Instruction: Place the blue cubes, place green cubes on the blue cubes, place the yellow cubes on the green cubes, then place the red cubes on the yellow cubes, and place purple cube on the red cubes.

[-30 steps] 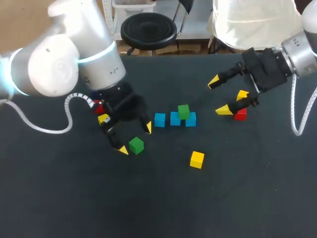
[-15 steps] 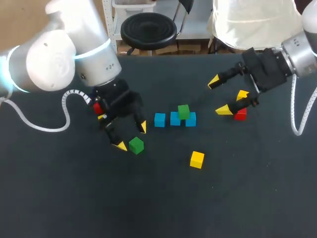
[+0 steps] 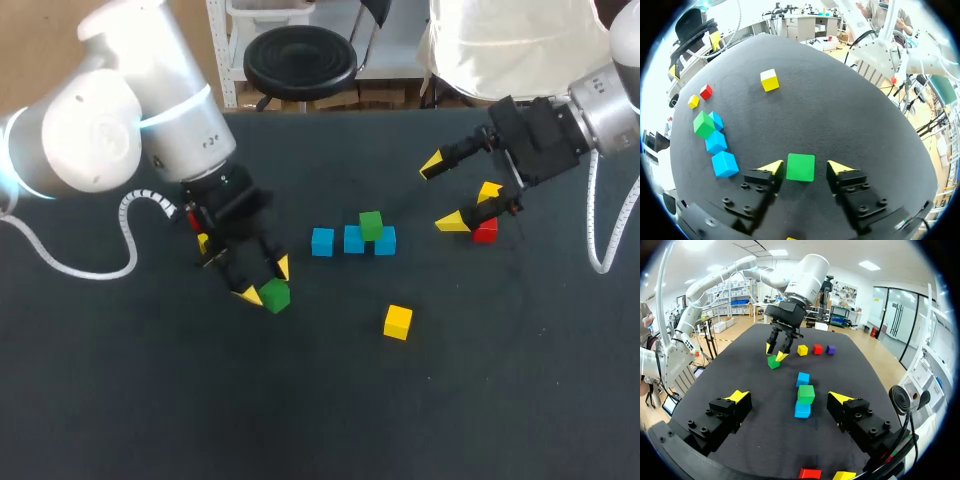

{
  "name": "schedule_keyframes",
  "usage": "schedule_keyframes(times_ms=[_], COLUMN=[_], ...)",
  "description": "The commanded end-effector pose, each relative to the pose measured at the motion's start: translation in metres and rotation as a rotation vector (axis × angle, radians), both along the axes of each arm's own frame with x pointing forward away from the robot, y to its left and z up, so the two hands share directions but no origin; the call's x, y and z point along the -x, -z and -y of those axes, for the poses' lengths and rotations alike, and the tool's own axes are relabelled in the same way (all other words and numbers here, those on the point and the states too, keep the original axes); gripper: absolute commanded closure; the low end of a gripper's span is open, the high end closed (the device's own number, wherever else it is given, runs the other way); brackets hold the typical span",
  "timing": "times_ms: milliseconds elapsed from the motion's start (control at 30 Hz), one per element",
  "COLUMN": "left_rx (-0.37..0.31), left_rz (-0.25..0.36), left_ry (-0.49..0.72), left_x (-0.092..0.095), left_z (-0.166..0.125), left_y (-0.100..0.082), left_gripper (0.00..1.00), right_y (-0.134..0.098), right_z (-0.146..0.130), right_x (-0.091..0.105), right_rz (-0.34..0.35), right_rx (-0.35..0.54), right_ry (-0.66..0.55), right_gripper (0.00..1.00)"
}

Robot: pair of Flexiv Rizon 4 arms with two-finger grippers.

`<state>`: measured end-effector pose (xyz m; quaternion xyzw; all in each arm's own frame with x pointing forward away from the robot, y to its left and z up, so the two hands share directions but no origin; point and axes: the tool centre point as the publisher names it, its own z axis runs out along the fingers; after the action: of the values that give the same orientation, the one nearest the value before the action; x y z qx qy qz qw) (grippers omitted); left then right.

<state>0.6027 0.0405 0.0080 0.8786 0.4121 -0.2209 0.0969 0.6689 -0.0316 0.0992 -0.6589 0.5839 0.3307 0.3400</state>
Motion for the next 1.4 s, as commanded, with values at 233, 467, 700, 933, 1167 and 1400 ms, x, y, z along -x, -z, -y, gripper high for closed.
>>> schedule_keyframes(times_ms=[233,467,700,933,1167,1400], left_rx=[0.006,0.017,0.028,0.046,0.065,-0.021], left_rz=[0.011,0.005,0.008,-0.009,-0.017,0.016], left_ry=[-0.01,-0.02,-0.034,-0.038,-0.102,-0.329], left_x=[-0.002,-0.005,-0.006,-0.006,-0.003,-0.001], left_z=[0.001,0.003,0.004,0.003,-0.001,-0.003], left_y=[0.003,0.007,0.01,0.013,0.01,0.005], left_gripper=[0.01,0.13,0.58,0.63,0.94,1.0], right_y=[0.0,0.0,0.0,0.0,0.0,0.0], right_z=[0.0,0.0,0.0,0.0,0.0,0.0], right_x=[0.001,0.001,0.001,0.001,0.001,0.001], right_rz=[0.001,0.001,0.001,0.001,0.001,0.001], right_rx=[0.001,0.001,0.001,0.001,0.001,0.001], right_ry=[0.001,0.001,0.001,0.001,0.001,0.001], right_gripper=[0.0,0.0,0.0,0.0,0.0,0.0])
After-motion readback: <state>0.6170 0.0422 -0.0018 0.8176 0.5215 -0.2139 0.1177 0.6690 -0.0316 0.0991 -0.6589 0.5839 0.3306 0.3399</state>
